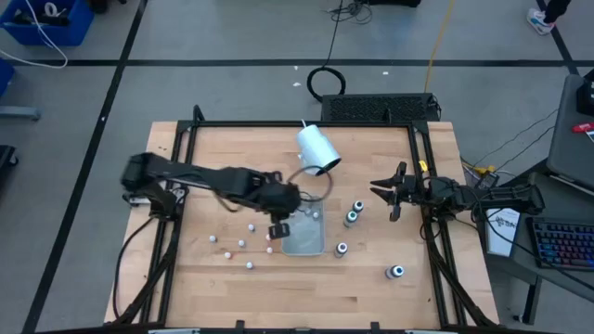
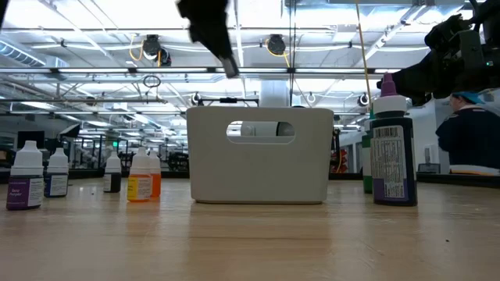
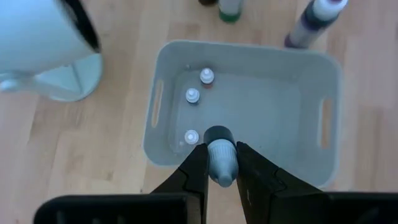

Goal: Pick & Place food coloring
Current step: Put the small green food coloring bottle into the gray bin

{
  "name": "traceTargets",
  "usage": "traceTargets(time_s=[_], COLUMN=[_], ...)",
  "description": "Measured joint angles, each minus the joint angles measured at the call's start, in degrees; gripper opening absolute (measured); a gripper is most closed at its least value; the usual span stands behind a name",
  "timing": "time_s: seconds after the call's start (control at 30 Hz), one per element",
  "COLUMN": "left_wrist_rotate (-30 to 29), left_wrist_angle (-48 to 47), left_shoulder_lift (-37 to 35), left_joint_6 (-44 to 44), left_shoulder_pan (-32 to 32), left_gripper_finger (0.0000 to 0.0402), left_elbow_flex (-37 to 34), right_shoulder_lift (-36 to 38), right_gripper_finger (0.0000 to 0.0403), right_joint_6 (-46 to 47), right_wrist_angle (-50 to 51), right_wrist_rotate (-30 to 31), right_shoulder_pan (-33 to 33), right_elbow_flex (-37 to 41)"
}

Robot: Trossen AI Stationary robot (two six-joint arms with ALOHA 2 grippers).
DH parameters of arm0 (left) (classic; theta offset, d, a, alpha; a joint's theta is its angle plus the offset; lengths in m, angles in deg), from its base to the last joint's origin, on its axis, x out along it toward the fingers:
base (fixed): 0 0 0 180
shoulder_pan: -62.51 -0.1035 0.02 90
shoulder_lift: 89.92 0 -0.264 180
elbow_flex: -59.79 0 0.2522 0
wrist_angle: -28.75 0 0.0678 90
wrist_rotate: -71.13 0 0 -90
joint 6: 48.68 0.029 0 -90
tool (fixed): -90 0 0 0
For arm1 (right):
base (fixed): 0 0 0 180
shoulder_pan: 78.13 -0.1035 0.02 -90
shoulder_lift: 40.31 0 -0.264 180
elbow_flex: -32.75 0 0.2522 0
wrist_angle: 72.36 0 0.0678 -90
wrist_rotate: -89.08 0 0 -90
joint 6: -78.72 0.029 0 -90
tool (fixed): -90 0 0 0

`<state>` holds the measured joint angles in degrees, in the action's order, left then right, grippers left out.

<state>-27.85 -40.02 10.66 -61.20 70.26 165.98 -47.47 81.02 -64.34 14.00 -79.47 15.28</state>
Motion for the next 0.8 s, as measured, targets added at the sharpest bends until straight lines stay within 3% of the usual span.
traceTargets(time_s=[0.17,0.33,0.8], left_wrist_rotate=[0.9,1.5,2.0], left_wrist_angle=[-2.1,-0.6,0.7], left_shoulder_lift=[9.0,13.4,16.5], left_joint_6=[4.9,5.5,2.8], left_shoulder_pan=[-2.3,-4.2,-5.8], left_gripper_finger=[0.0059,0.0059,0.0059], left_elbow_flex=[4.5,4.7,4.5], right_shoulder_lift=[0.0,0.0,0.0], right_gripper_finger=[0.0077,0.0077,0.0077], right_joint_6=[0.0,0.0,0.0], right_wrist_angle=[0.0,0.0,0.0], right_wrist_rotate=[0.0,0.0,0.0], right_shoulder_pan=[0.0,0.0,0.0], right_elbow_flex=[0.0,0.0,0.0])
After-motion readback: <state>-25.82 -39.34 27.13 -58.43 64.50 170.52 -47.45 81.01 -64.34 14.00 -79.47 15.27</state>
